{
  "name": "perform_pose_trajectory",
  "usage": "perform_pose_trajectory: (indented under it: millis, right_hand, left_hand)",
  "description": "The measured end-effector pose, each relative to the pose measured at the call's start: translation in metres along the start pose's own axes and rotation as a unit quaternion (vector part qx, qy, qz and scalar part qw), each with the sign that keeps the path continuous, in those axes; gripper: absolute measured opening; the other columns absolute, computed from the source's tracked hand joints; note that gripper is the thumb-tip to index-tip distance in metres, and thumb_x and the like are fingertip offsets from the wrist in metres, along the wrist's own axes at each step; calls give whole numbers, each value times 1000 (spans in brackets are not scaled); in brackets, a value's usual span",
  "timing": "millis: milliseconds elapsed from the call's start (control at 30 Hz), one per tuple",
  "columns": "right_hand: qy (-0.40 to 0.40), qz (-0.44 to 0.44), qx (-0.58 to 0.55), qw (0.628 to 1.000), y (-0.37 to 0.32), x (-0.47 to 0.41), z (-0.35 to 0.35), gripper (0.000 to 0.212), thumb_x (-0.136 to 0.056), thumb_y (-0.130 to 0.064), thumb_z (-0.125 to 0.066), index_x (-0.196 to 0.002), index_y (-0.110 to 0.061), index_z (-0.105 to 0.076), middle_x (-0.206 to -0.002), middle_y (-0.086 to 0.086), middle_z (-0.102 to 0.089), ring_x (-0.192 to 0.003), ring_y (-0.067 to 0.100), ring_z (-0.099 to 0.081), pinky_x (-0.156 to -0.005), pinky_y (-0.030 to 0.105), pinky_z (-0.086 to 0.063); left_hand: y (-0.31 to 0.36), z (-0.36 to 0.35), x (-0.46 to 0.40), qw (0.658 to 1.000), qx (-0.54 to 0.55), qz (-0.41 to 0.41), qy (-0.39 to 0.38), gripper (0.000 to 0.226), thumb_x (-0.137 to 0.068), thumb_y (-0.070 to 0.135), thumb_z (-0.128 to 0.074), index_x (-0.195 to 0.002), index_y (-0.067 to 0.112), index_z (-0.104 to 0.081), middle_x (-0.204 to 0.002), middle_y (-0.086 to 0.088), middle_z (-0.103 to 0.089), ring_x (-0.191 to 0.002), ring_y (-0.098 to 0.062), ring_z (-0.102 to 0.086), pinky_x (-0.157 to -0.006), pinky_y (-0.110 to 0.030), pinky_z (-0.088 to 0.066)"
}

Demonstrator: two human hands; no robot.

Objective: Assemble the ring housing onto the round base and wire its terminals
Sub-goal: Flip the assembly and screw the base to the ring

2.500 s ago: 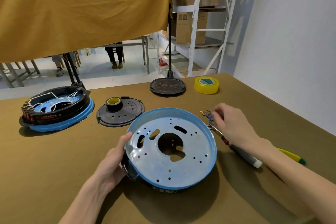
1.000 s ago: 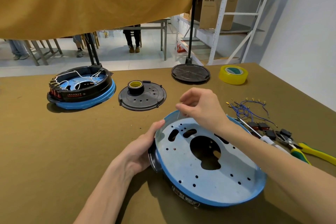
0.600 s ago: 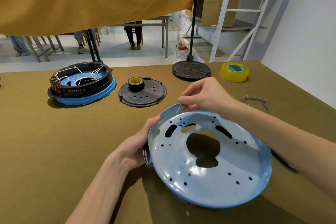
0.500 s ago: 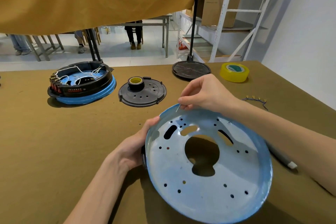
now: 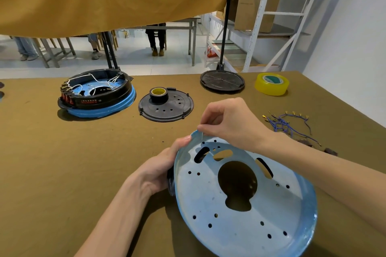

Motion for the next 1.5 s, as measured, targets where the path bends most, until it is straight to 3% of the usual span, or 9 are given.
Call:
perform_pose_trajectory:
  millis: [233, 367, 467, 733, 967, 1133, 1233, 1367, 1500]
  right_hand:
    - [14, 25, 29, 999, 10, 13, -12, 6, -85, -10, -83, -81, -10, -78, -73, -5, -73, -66, 6, -69, -64, 20, -57]
    - [-1, 45, 58, 997, 14, 20, -18, 12, -88, -20, -81, -84, -9, -80, -81, -3, -73, -70, 9, -67, -65, 30, -58]
    - [-33, 46, 61, 997, 19, 24, -18, 6, -89, -16, -79, -90, -10, -82, -90, -3, -70, -78, 11, -67, -69, 32, -58]
    - [-25, 65, 117, 991, 23, 33, -20, 10, -92, -16, -76, -98, -16, -83, -85, -9, -62, -64, 0, -51, -61, 18, -41]
    - [-68, 57, 165, 982, 23, 28, -25, 13, -95, -20, -71, -98, -17, -83, -85, -7, -65, -66, 6, -50, -63, 22, -44]
    - [-100, 32, 183, 977, 25, 17, -24, 15, -96, -28, -69, -98, -22, -83, -81, -14, -58, -67, 0, -48, -64, 22, -39]
    - [-113, 34, 192, 974, 24, 19, -27, 18, -98, -27, -65, -97, -21, -83, -82, -9, -61, -70, 9, -52, -64, 29, -45]
    - [-94, 20, 179, 979, 25, 19, -25, 19, -98, -29, -65, -97, -22, -83, -81, -10, -61, -72, 8, -51, -65, 29, -42]
    - [-94, 26, 189, 977, 23, 22, -28, 21, -98, -29, -63, -96, -23, -83, -84, -7, -66, -76, 13, -55, -68, 37, -48]
  left_hand:
    - [0, 0, 0, 1000, 3, -10, -6, 43, -65, 69, -68, -81, 33, -84, -88, -4, -80, -73, -14, -77, -59, -24, -58]
    - [-1, 0, -1, 1000, 3, -9, -6, 43, -66, 70, -67, -81, 33, -84, -90, -4, -80, -74, -14, -77, -60, -24, -58]
    - [-2, 0, -3, 1000, 2, -7, -4, 45, -61, 72, -69, -81, 34, -83, -89, -3, -80, -74, -14, -77, -59, -24, -59]
    - [-4, 0, -6, 1000, 6, 2, 10, 45, -63, 72, -70, -81, 33, -84, -91, -6, -80, -75, -17, -77, -66, -28, -61]
    - [-6, -1, -10, 999, 14, 18, 40, 51, -64, 70, -74, -81, 23, -85, -95, -10, -80, -77, -22, -77, -66, -32, -59]
    - [-6, -1, -11, 998, 23, 29, 54, 64, -65, 69, -75, -98, 14, -80, -96, -12, -80, -77, -23, -77, -64, -32, -60]
    - [-6, -1, -11, 998, 28, 33, 55, 63, -68, 67, -74, -100, 13, -79, -97, -13, -80, -76, -23, -77, -60, -30, -59]
    - [-7, 0, -11, 997, 30, 40, 55, 59, -69, 64, -75, -96, 12, -80, -97, -14, -80, -74, -25, -77, -58, -30, -59]
    - [-8, 1, -11, 998, 32, 35, 51, 48, -64, 62, -77, -77, 16, -85, -94, -13, -80, -72, -23, -77, -57, -30, -59]
Point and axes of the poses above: each hand's wrist, its own x-axis away from the middle knuckle, its own z-axis out of the back of the hand, y = z × x, the point moved 2 cm from there along -x, towards the middle knuckle
